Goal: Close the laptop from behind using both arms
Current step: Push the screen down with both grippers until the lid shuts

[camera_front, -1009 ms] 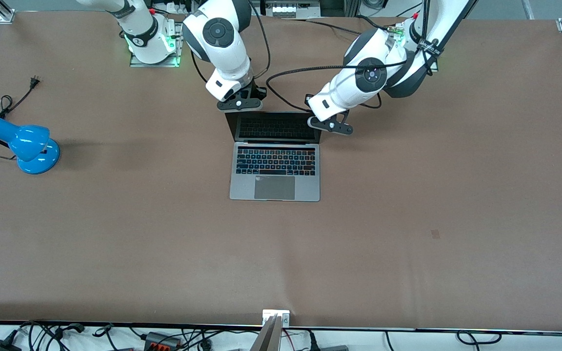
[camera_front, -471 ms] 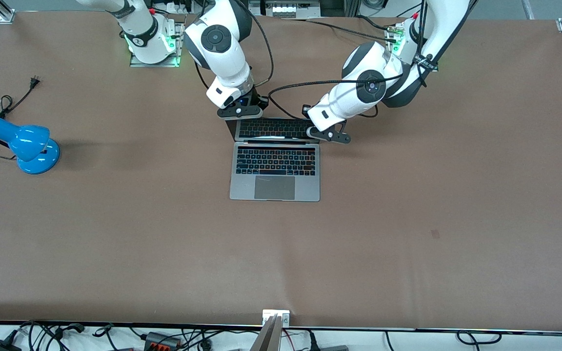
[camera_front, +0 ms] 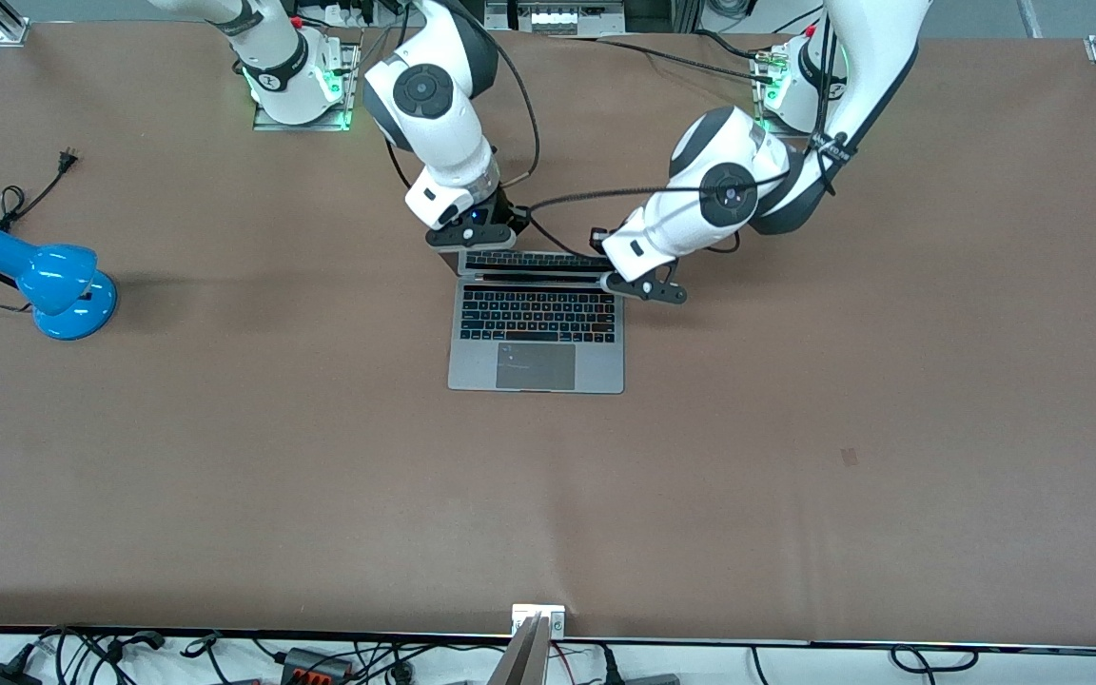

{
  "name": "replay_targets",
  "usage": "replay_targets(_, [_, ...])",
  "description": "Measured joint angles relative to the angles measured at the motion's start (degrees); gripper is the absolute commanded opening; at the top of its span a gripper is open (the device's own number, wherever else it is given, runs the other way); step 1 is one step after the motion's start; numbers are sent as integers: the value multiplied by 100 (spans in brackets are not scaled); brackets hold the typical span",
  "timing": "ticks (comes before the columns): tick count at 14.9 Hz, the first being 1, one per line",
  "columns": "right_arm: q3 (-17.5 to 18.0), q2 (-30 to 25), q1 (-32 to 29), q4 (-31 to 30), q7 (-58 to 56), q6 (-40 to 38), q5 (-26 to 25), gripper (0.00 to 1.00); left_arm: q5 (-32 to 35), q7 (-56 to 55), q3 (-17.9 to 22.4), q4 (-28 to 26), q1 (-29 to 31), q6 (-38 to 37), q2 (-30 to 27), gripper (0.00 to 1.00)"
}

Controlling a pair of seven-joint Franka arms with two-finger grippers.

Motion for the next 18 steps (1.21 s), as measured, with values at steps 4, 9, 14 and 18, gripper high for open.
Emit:
replay_targets(4, [-18, 314, -141, 360, -25, 22, -76, 0, 94, -49, 62, 229, 1, 0, 236, 0])
replay_targets(9, [-22, 552, -474, 566, -100, 246, -304, 0, 548, -192, 151, 663, 2, 10, 641, 0])
replay_targets(14, [-22, 790, -559, 577, -119, 719, -317, 0, 1005, -360, 164, 1083, 1, 19, 1180, 0])
replay_targets(18, [-22, 969, -579, 587, -138, 908, -329, 0, 1345, -522, 171, 1446, -21, 20, 1620, 0])
